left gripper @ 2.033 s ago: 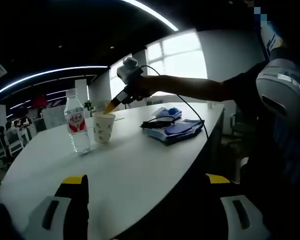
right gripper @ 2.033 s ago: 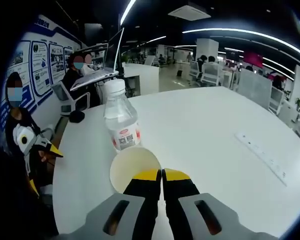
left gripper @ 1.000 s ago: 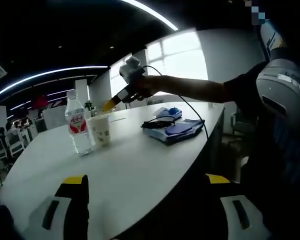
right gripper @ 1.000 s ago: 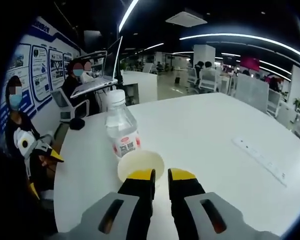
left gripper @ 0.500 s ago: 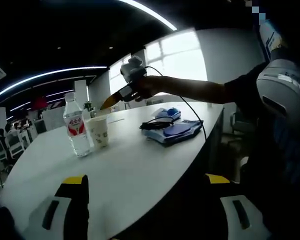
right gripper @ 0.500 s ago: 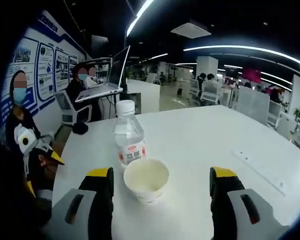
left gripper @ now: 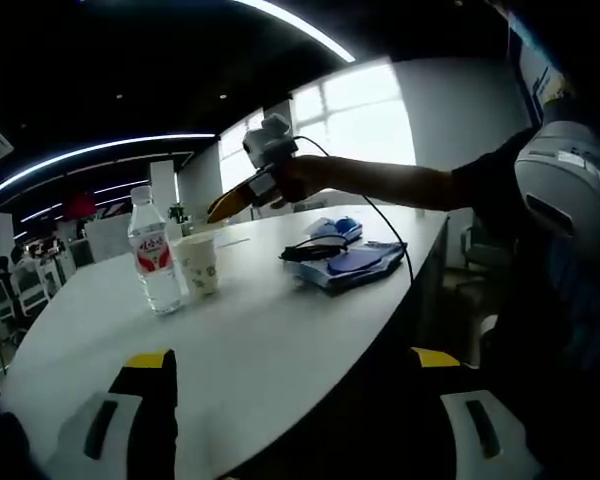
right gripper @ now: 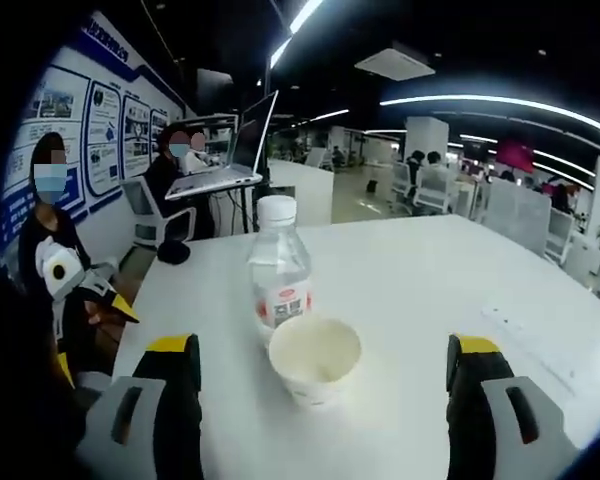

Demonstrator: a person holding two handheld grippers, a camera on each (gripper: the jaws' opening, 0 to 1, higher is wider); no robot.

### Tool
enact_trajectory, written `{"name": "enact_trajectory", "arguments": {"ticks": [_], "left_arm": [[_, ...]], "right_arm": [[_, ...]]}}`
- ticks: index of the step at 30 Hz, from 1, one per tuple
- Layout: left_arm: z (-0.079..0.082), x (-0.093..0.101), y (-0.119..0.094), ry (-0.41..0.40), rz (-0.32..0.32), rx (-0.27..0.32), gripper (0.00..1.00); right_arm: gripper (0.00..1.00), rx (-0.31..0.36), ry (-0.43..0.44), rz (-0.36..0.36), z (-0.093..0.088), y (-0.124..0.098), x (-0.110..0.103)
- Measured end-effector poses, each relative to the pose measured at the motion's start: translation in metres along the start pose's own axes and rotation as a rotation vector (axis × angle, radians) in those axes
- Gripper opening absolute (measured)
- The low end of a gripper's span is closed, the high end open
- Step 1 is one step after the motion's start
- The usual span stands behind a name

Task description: Arrange the tabletop items into an orderly group along one side of the table until the central work area is clear of visible clutter.

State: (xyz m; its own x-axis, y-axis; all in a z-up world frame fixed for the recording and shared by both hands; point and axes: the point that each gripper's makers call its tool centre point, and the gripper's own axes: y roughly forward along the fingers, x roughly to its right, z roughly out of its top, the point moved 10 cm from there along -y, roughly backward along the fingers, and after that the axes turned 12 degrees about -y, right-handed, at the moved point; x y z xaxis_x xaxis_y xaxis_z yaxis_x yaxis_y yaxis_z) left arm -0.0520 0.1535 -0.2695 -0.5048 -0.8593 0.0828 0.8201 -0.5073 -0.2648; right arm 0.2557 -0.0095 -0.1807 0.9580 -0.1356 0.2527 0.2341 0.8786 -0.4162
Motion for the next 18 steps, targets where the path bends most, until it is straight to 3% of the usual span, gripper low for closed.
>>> {"name": "enact_trajectory", "arguments": {"ticks": [18], "left_arm": [[0.004, 0.002, 0.004, 0.010, -0.009, -0.007, 0.94]], "right_arm": [[1.00, 0.009, -0.017, -0.006, 0.003, -0.011, -0.011]]}}
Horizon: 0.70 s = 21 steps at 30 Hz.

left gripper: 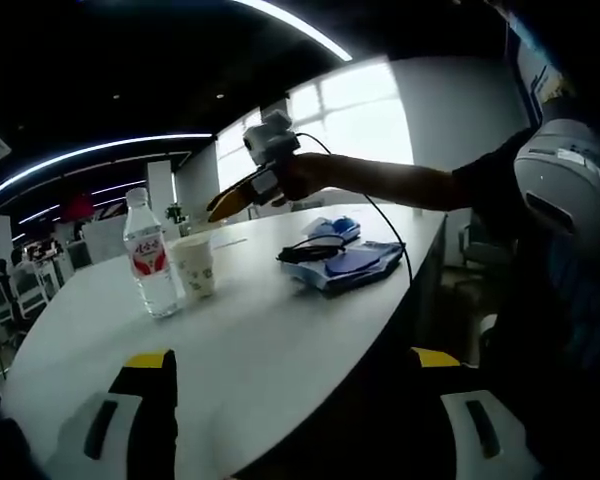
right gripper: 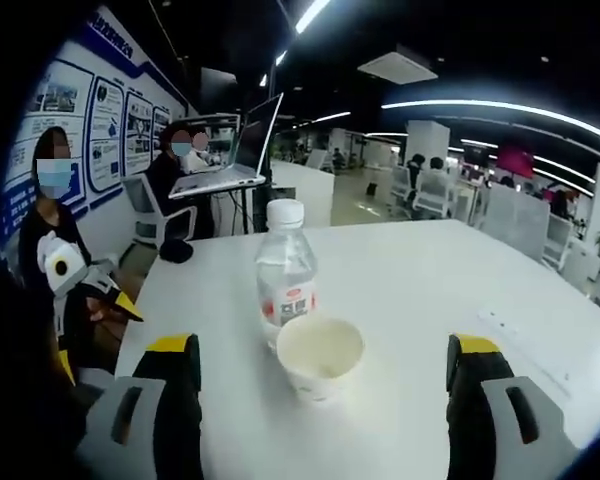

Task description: Arrange the tabletop items into an orderly group along one side of the table until the central work area is clear of visible clutter.

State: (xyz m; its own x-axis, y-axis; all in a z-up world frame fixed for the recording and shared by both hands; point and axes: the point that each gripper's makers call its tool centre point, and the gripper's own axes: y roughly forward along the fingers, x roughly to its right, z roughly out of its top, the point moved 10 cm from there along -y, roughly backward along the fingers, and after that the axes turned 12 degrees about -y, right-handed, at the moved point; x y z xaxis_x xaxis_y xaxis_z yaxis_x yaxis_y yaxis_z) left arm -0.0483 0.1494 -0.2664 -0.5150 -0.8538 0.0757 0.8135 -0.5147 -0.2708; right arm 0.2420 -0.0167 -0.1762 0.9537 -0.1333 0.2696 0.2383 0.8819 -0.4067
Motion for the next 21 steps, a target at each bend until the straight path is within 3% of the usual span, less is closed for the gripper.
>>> {"name": "enact_trajectory", "arguments": {"ticks": [21], "left_arm": [[0.020, 0.006, 0.024, 0.044, -0.058, -0.022, 0.94]], "right_arm": [[1.00, -0.002, 0.005, -0.028, -0.013, -0.038, -0.003]]}}
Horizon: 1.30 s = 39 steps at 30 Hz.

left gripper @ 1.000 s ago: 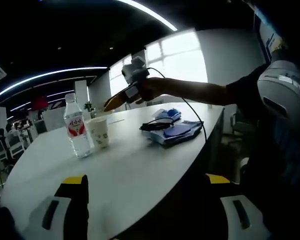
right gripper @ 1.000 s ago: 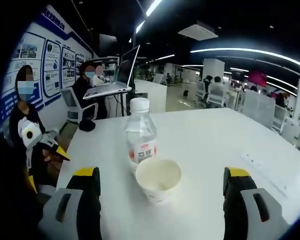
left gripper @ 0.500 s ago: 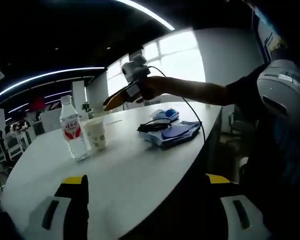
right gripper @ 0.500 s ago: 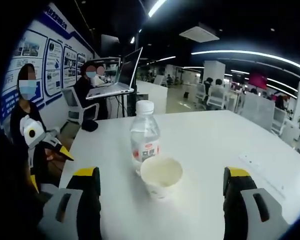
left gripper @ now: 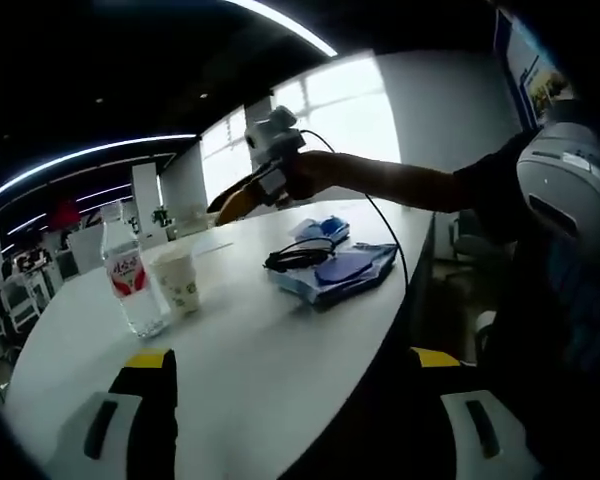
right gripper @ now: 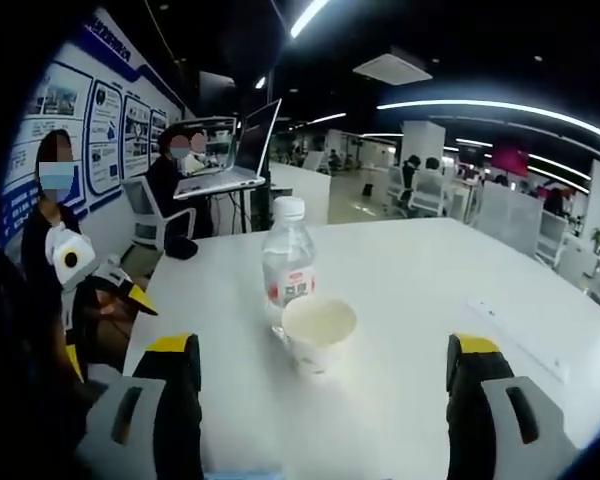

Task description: Arrange the tabletop items into an orderly group along one side of the table until the central work area is clear of visible clutter.

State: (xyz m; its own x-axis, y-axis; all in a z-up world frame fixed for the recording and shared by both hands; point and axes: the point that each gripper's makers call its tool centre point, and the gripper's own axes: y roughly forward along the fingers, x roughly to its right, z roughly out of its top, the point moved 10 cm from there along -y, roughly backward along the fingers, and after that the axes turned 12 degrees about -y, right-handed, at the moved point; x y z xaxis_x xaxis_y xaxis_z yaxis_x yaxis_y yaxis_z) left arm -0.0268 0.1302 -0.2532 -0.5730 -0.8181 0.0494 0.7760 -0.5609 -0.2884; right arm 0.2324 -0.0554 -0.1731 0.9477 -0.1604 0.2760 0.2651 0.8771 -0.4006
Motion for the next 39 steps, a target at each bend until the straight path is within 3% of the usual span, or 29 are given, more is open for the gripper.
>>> {"name": "enact_trajectory", "arguments": {"ticks": [10, 20, 39], "left_arm": [[0.018, 0.006, 0.017, 0.046, -0.046, -0.003, 0.94], [0.034, 0.012, 0.042, 0.066, -0.103, 0.005, 0.94], [0.042, 0.019, 0.077, 0.052, -0.176, -0.010, 0.94]], "right_arm": [[1.00, -0.005, -0.003, -0.052, -0.007, -0.030, 0.006], [1.00, -0.044, 0.008, -0.092, -0.025, -0.053, 0.011], [0.96, -0.085, 0.048, -0.133, -0.055, -0.087, 0.012]]}}
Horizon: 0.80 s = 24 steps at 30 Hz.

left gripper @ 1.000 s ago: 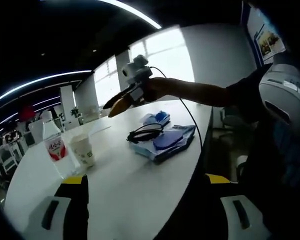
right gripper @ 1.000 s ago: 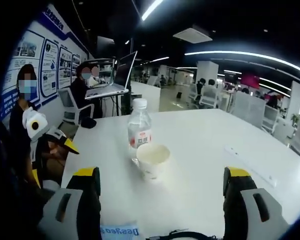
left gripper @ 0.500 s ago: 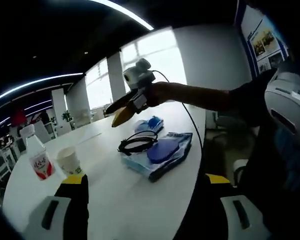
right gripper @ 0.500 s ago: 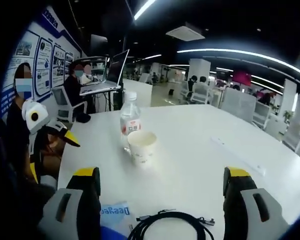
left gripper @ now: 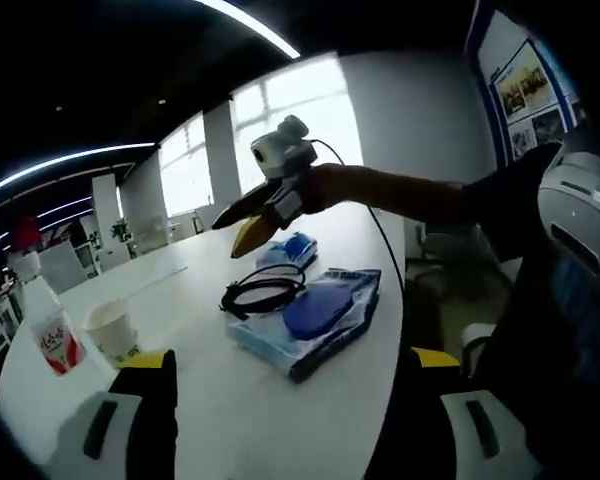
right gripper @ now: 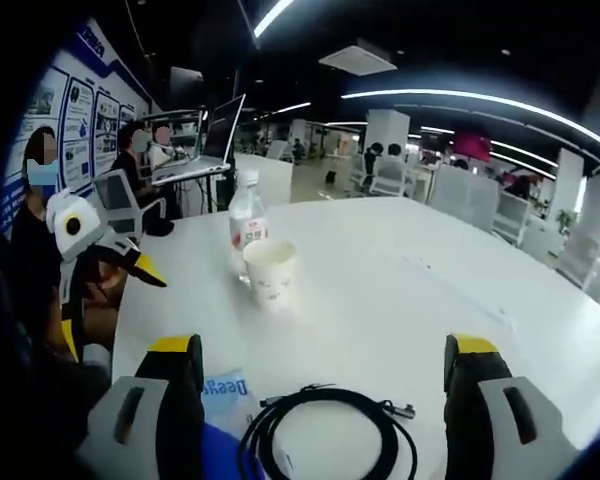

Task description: Arrange the tabletop items into an orderly group along one side of the table until the central work area is clear of visible clutter.

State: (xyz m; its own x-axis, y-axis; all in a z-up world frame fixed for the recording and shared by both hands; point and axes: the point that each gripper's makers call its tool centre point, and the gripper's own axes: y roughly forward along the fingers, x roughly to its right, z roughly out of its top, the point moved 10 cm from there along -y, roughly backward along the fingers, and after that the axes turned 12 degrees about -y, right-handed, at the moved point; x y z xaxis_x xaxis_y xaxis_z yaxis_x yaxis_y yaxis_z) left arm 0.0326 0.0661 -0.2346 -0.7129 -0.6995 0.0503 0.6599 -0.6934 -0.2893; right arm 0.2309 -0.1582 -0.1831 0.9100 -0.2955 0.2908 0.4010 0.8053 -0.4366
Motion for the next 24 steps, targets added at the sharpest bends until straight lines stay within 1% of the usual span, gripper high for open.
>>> {"name": "enact_trajectory", "arguments": {"ticks": [3, 8, 11, 14, 19, 21, 24], "left_arm": [[0.001, -0.001, 0.005, -0.011, -0.004, 0.003, 0.94], [0.003, -0.002, 0.010, -0.022, -0.001, -0.001, 0.94], [0.004, -0.004, 0.016, -0.033, 0.012, -0.008, 0.93], [0.004, -0.007, 0.022, -0.046, 0.019, -0.006, 0.91], [0.004, -0.007, 0.031, -0.070, 0.011, -0.006, 0.88], [0.004, -0.008, 0.036, -0.084, 0.008, -0.013, 0.86], [0.005, -0.007, 0.042, -0.094, -0.001, -0.013, 0.85]], "right_arm": [[0.96, -0.009, 0.004, -0.008, -0.005, -0.003, 0.000], [0.93, -0.021, 0.010, -0.022, -0.014, -0.008, 0.002], [0.88, -0.034, 0.026, -0.021, -0.019, -0.011, 0.003], [0.86, -0.055, 0.013, -0.045, -0.025, -0.013, 0.005], [0.82, -0.077, 0.012, -0.047, -0.034, -0.015, 0.007], [0.80, -0.100, 0.004, -0.056, -0.039, -0.016, 0.007], [0.79, -0.111, -0.007, -0.064, -0.044, -0.018, 0.007]]}}
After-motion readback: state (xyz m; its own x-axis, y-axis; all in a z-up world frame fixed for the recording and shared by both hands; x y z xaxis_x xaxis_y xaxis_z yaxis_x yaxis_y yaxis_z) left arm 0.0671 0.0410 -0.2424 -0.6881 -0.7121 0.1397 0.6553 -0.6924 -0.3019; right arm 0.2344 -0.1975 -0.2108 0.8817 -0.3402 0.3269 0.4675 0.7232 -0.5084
